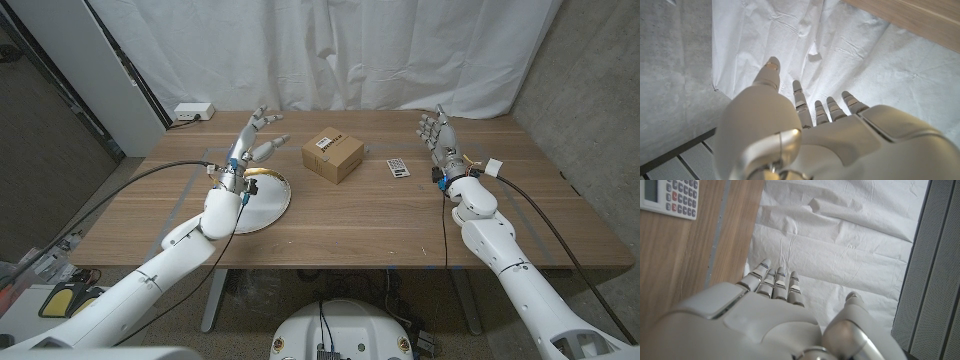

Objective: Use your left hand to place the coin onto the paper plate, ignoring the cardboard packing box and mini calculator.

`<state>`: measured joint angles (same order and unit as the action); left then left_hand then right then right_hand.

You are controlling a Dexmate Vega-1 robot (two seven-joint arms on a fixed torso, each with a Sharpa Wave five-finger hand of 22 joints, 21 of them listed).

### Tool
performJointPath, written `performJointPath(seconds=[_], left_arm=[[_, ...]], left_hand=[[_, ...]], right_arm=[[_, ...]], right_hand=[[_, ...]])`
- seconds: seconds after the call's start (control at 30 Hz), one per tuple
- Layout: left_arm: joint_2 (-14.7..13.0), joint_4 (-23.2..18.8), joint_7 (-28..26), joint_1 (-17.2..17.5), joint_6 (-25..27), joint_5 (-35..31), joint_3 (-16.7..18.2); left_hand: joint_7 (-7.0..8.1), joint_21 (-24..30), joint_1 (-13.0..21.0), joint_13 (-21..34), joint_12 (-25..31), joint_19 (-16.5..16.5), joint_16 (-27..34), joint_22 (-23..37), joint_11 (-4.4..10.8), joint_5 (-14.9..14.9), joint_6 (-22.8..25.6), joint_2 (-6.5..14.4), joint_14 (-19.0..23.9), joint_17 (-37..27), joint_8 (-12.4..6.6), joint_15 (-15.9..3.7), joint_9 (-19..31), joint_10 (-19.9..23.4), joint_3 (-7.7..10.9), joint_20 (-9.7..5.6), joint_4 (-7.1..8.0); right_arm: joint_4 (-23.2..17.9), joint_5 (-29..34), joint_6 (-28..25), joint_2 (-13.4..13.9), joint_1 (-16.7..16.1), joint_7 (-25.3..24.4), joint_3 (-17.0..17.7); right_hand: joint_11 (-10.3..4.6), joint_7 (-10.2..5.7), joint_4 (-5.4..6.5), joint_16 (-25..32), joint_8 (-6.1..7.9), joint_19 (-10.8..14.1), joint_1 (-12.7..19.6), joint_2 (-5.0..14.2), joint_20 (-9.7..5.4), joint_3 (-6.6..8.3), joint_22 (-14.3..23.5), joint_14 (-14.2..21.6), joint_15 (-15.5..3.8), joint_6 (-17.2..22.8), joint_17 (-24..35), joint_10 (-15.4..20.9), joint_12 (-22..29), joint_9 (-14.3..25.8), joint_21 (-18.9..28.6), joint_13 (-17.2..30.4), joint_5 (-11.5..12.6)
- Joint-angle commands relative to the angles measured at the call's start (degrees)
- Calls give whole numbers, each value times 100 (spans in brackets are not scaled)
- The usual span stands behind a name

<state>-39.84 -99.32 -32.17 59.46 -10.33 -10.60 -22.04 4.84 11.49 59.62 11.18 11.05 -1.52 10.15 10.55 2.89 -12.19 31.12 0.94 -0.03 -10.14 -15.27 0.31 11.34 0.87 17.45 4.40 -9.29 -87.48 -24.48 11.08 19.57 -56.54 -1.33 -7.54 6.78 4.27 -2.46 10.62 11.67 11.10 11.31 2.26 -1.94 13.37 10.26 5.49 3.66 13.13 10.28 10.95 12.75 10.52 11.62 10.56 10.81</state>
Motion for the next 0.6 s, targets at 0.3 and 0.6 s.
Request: performJointPath(seconds=[0.3, 0.6], left_arm=[[-400, -1044, -491, 131, 1771, -1615, -343], [-549, -1253, -481, 113, 2250, -2048, -500]], left_hand=[[37, 13, 139, 20, 60, -41, 49, 9, 95, 28, 143, 13, -2, -14, -34, -96, 26, 23, 13, 25, 53], [36, 59, 176, 19, 78, 67, 69, 8, 100, 45, 177, 19, 52, -15, -17, -85, 32, 48, 5, 11, 67]], right_arm=[[64, -137, 117, -64, -15, 56, 91], [45, -123, 58, -59, 34, 43, 94]], right_hand=[[7, -1, -43, 14, -2, 61, 40, 39, -8, 23, 32, 58, 4, 95, 10, 93, 37, 31, 19, 7, -10], [-1, -4, -48, 14, -1, 67, 42, 42, -8, 21, 32, 67, 7, 112, 10, 110, 38, 32, 19, 7, -11]])
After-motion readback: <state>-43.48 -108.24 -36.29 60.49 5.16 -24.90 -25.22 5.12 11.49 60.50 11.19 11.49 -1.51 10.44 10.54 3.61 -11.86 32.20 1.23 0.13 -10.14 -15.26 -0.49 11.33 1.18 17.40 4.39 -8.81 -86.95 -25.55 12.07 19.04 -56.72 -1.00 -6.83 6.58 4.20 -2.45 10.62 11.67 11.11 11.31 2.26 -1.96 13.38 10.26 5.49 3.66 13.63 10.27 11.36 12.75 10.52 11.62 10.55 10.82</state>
